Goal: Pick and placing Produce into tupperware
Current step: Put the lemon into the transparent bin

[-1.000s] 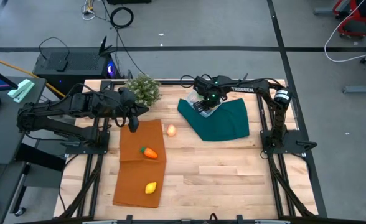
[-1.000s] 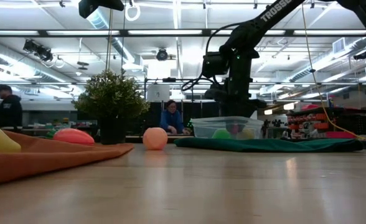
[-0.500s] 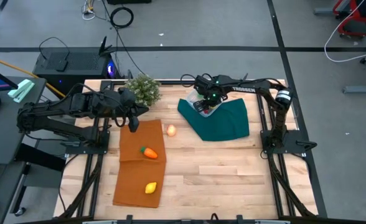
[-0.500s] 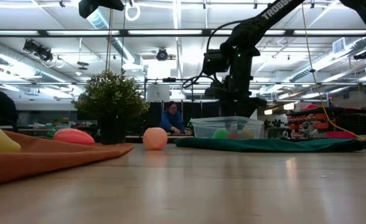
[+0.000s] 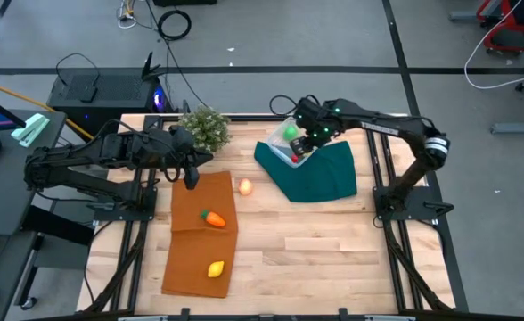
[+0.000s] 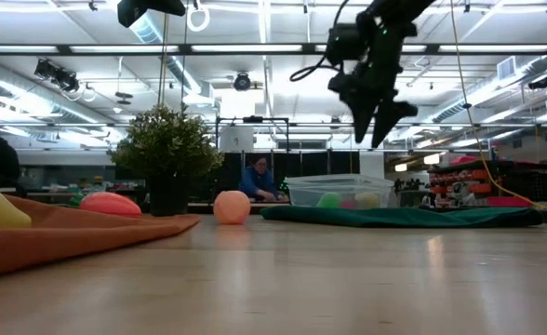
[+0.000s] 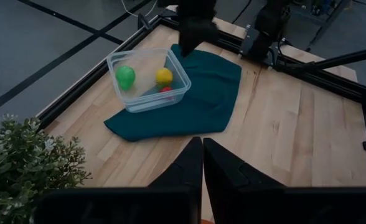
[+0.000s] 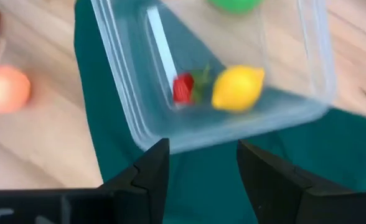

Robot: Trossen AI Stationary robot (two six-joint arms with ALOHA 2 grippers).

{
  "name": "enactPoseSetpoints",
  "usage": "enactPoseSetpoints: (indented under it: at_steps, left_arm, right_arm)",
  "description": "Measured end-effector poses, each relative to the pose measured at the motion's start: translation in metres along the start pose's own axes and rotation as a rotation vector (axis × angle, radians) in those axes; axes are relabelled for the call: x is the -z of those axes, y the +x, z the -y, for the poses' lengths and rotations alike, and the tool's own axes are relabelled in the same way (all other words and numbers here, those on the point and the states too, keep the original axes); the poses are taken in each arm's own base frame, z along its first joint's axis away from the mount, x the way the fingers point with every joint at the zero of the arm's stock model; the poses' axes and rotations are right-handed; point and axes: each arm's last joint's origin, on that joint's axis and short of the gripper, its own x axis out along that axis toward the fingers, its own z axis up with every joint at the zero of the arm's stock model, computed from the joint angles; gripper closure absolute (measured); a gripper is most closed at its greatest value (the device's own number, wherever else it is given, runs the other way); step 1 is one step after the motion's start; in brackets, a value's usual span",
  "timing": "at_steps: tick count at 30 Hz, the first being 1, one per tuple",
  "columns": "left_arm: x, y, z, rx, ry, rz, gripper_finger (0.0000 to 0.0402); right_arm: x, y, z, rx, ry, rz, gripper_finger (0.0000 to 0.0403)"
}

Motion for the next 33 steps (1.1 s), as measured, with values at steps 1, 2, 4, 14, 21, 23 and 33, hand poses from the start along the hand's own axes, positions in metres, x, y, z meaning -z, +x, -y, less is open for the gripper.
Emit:
enactPoseSetpoints:
  at_steps: [1,2,4,14,21,23,33]
  left_arm:
    - [0.0,0.0,0.0,0.0,0.0,0.0,0.0386]
    - [0.0,0.0,0.0,0.0,0.0,0.0,0.0387]
    - [0.0,0.0,0.0,0.0,0.0,0.0,0.0388]
    - [0.005,0.0,0.001,0.091,0.022,-0.079,0.0377]
    - [0.013,-0.005,0.016,0.264,0.097,-0.148,0.0385]
    - [0.015,-0.005,0.024,0.301,0.119,-0.155,0.0385]
    - [0.031,0.004,0.07,0.483,0.353,-0.182,0.0357]
  right_arm:
    - [0.005,-0.005,-0.002,0.003,-0.012,-0.01,0.0253]
    - [0.011,-0.009,-0.004,0.005,-0.025,-0.023,0.0253]
    - [0.023,-0.019,-0.01,-0.003,-0.06,-0.035,0.0252]
    - [0.091,-0.048,-0.067,-0.087,-0.181,-0.034,0.0254]
    - [0.13,-0.053,-0.101,-0.066,-0.122,0.106,0.0254]
    - [0.14,-0.055,-0.107,-0.067,-0.099,0.131,0.0254]
    - [0.198,-0.064,-0.126,-0.111,-0.09,0.131,0.0254]
